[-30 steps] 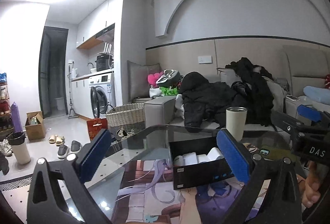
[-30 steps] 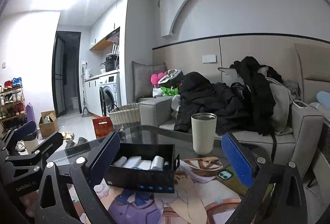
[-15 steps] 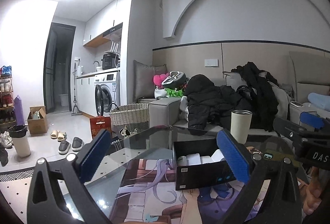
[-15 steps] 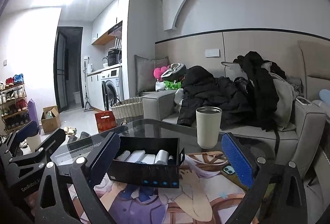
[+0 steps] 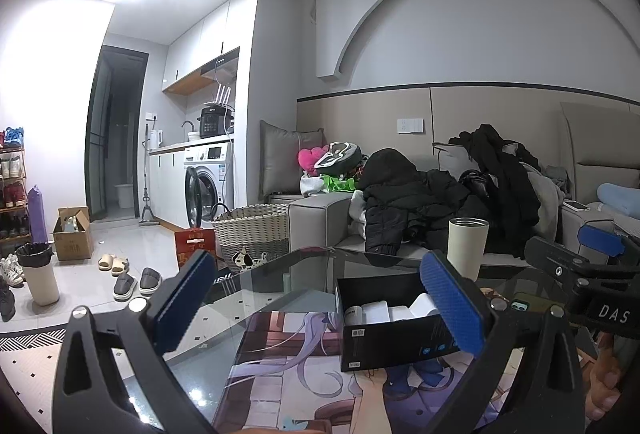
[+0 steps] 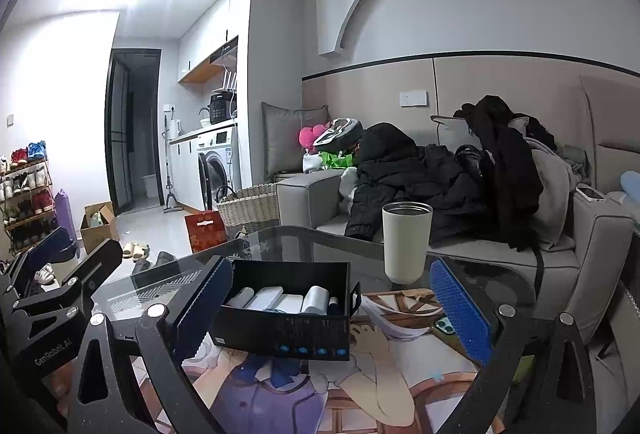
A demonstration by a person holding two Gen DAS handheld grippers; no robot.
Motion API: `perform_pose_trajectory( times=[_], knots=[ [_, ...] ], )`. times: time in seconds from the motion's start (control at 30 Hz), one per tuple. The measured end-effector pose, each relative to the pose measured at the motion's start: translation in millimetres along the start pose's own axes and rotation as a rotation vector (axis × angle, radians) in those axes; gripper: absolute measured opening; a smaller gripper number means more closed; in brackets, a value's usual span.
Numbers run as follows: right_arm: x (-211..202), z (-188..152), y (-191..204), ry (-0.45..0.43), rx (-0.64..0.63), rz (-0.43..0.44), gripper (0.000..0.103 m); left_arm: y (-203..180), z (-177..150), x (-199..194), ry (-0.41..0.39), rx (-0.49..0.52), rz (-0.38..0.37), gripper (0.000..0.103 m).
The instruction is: Organize rigid objects
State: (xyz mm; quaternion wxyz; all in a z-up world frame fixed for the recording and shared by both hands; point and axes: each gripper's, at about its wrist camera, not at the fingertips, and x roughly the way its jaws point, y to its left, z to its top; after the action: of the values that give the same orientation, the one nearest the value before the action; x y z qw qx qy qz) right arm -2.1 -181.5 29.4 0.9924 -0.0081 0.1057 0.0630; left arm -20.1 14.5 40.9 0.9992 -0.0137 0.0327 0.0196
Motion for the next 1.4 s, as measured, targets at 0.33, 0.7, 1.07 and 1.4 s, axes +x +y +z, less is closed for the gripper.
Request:
perform_pose_trajectory(
  times=[0.33, 0.7, 1.07, 1.4],
  knots=[
    [-0.8, 0.7, 0.6, 0.0, 0.001, 0.0, 0.101, 0.4, -0.9, -1.0, 0.002, -0.001, -0.002, 0.103],
    [-0.7, 0.3, 0.8, 0.001, 0.001, 0.001, 0.101, 1.5, 0.7, -2.1, 0.004, -0.002, -0.007, 0.103],
    [-0.7, 0.5, 1.2, 0.0, 0.0, 0.002, 0.101, 2.2, 1.5, -3.2, 0.008, -0.001, -0.014, 0.103],
    [-1.0, 0.5, 1.4, -0.001, 0.002, 0.001, 0.101, 1.4, 2.0, -4.6, 0.004, 0.002, -0.02, 0.103]
  ],
)
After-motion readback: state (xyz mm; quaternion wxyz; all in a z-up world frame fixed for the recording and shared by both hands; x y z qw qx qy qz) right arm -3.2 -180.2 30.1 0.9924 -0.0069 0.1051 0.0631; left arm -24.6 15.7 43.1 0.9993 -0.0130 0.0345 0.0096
